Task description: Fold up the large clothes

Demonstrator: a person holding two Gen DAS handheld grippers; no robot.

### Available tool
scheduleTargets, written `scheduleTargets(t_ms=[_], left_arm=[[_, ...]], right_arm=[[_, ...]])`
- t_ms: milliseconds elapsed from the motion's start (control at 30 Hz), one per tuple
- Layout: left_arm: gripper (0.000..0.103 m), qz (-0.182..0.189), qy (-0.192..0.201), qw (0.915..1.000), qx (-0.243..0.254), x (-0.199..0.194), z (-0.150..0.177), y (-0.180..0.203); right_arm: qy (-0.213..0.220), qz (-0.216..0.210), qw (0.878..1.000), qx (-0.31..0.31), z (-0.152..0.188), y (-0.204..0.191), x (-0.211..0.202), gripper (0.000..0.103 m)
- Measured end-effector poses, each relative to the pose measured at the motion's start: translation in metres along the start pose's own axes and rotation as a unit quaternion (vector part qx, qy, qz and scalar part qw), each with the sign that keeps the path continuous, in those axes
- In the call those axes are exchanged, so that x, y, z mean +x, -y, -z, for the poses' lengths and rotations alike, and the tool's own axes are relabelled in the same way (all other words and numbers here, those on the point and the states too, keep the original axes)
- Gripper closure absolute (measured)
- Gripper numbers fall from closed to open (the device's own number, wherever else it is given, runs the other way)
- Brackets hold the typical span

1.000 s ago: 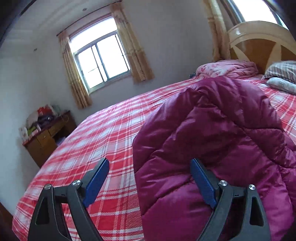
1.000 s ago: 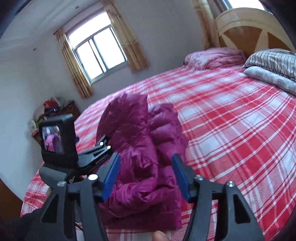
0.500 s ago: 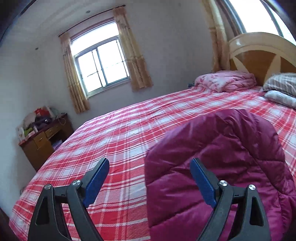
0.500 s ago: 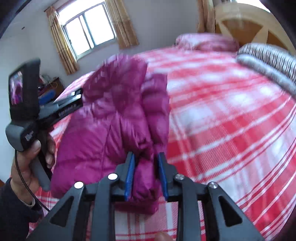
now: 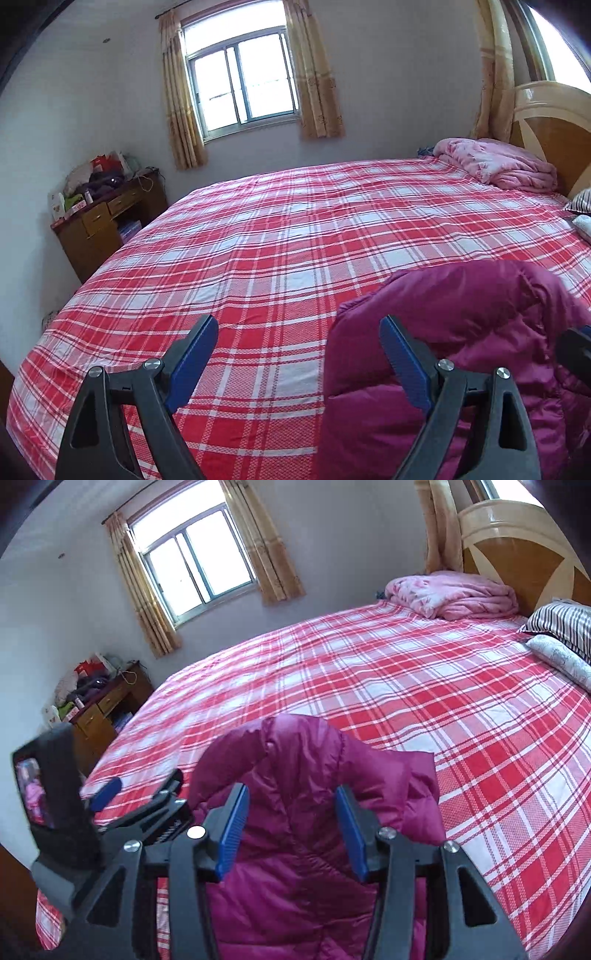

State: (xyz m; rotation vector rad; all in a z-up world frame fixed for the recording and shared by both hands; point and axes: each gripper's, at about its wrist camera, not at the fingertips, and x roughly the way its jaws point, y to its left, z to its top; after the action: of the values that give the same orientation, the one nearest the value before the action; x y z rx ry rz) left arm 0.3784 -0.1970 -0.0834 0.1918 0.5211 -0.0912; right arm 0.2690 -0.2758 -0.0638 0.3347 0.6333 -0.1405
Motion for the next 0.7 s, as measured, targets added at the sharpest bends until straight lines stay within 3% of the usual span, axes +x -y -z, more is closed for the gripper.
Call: scheduleTargets(t_ms=[133,267,467,700], left_arm=[[0.013,-0.011,-0.025,0.9973,0.067,0.018,0.011,0.040],[0.013,-0.021,-0.041,0.9951,0.087,0.033,0.021,0.056],[0.007,-0.001,-0.074,0.9955,0.058,0.054,0.029,0.051],[0.005,0.005,-0.086,0.9947,0.056,0.060,0.034,0.053]], right_arm=[[-0.026,0.023,0.999,0.031,0.019,0.031,0.021,0.051],[-0.021,0.031,0.999,0.027,0.029,0.035,0.023,0.050],[-0.028,0.033,0.999,0.030,0.032,0.040,0.035,0.050],[-0.036,0.054,0.998,0.018,0.038,0.037,0.041,0.049]])
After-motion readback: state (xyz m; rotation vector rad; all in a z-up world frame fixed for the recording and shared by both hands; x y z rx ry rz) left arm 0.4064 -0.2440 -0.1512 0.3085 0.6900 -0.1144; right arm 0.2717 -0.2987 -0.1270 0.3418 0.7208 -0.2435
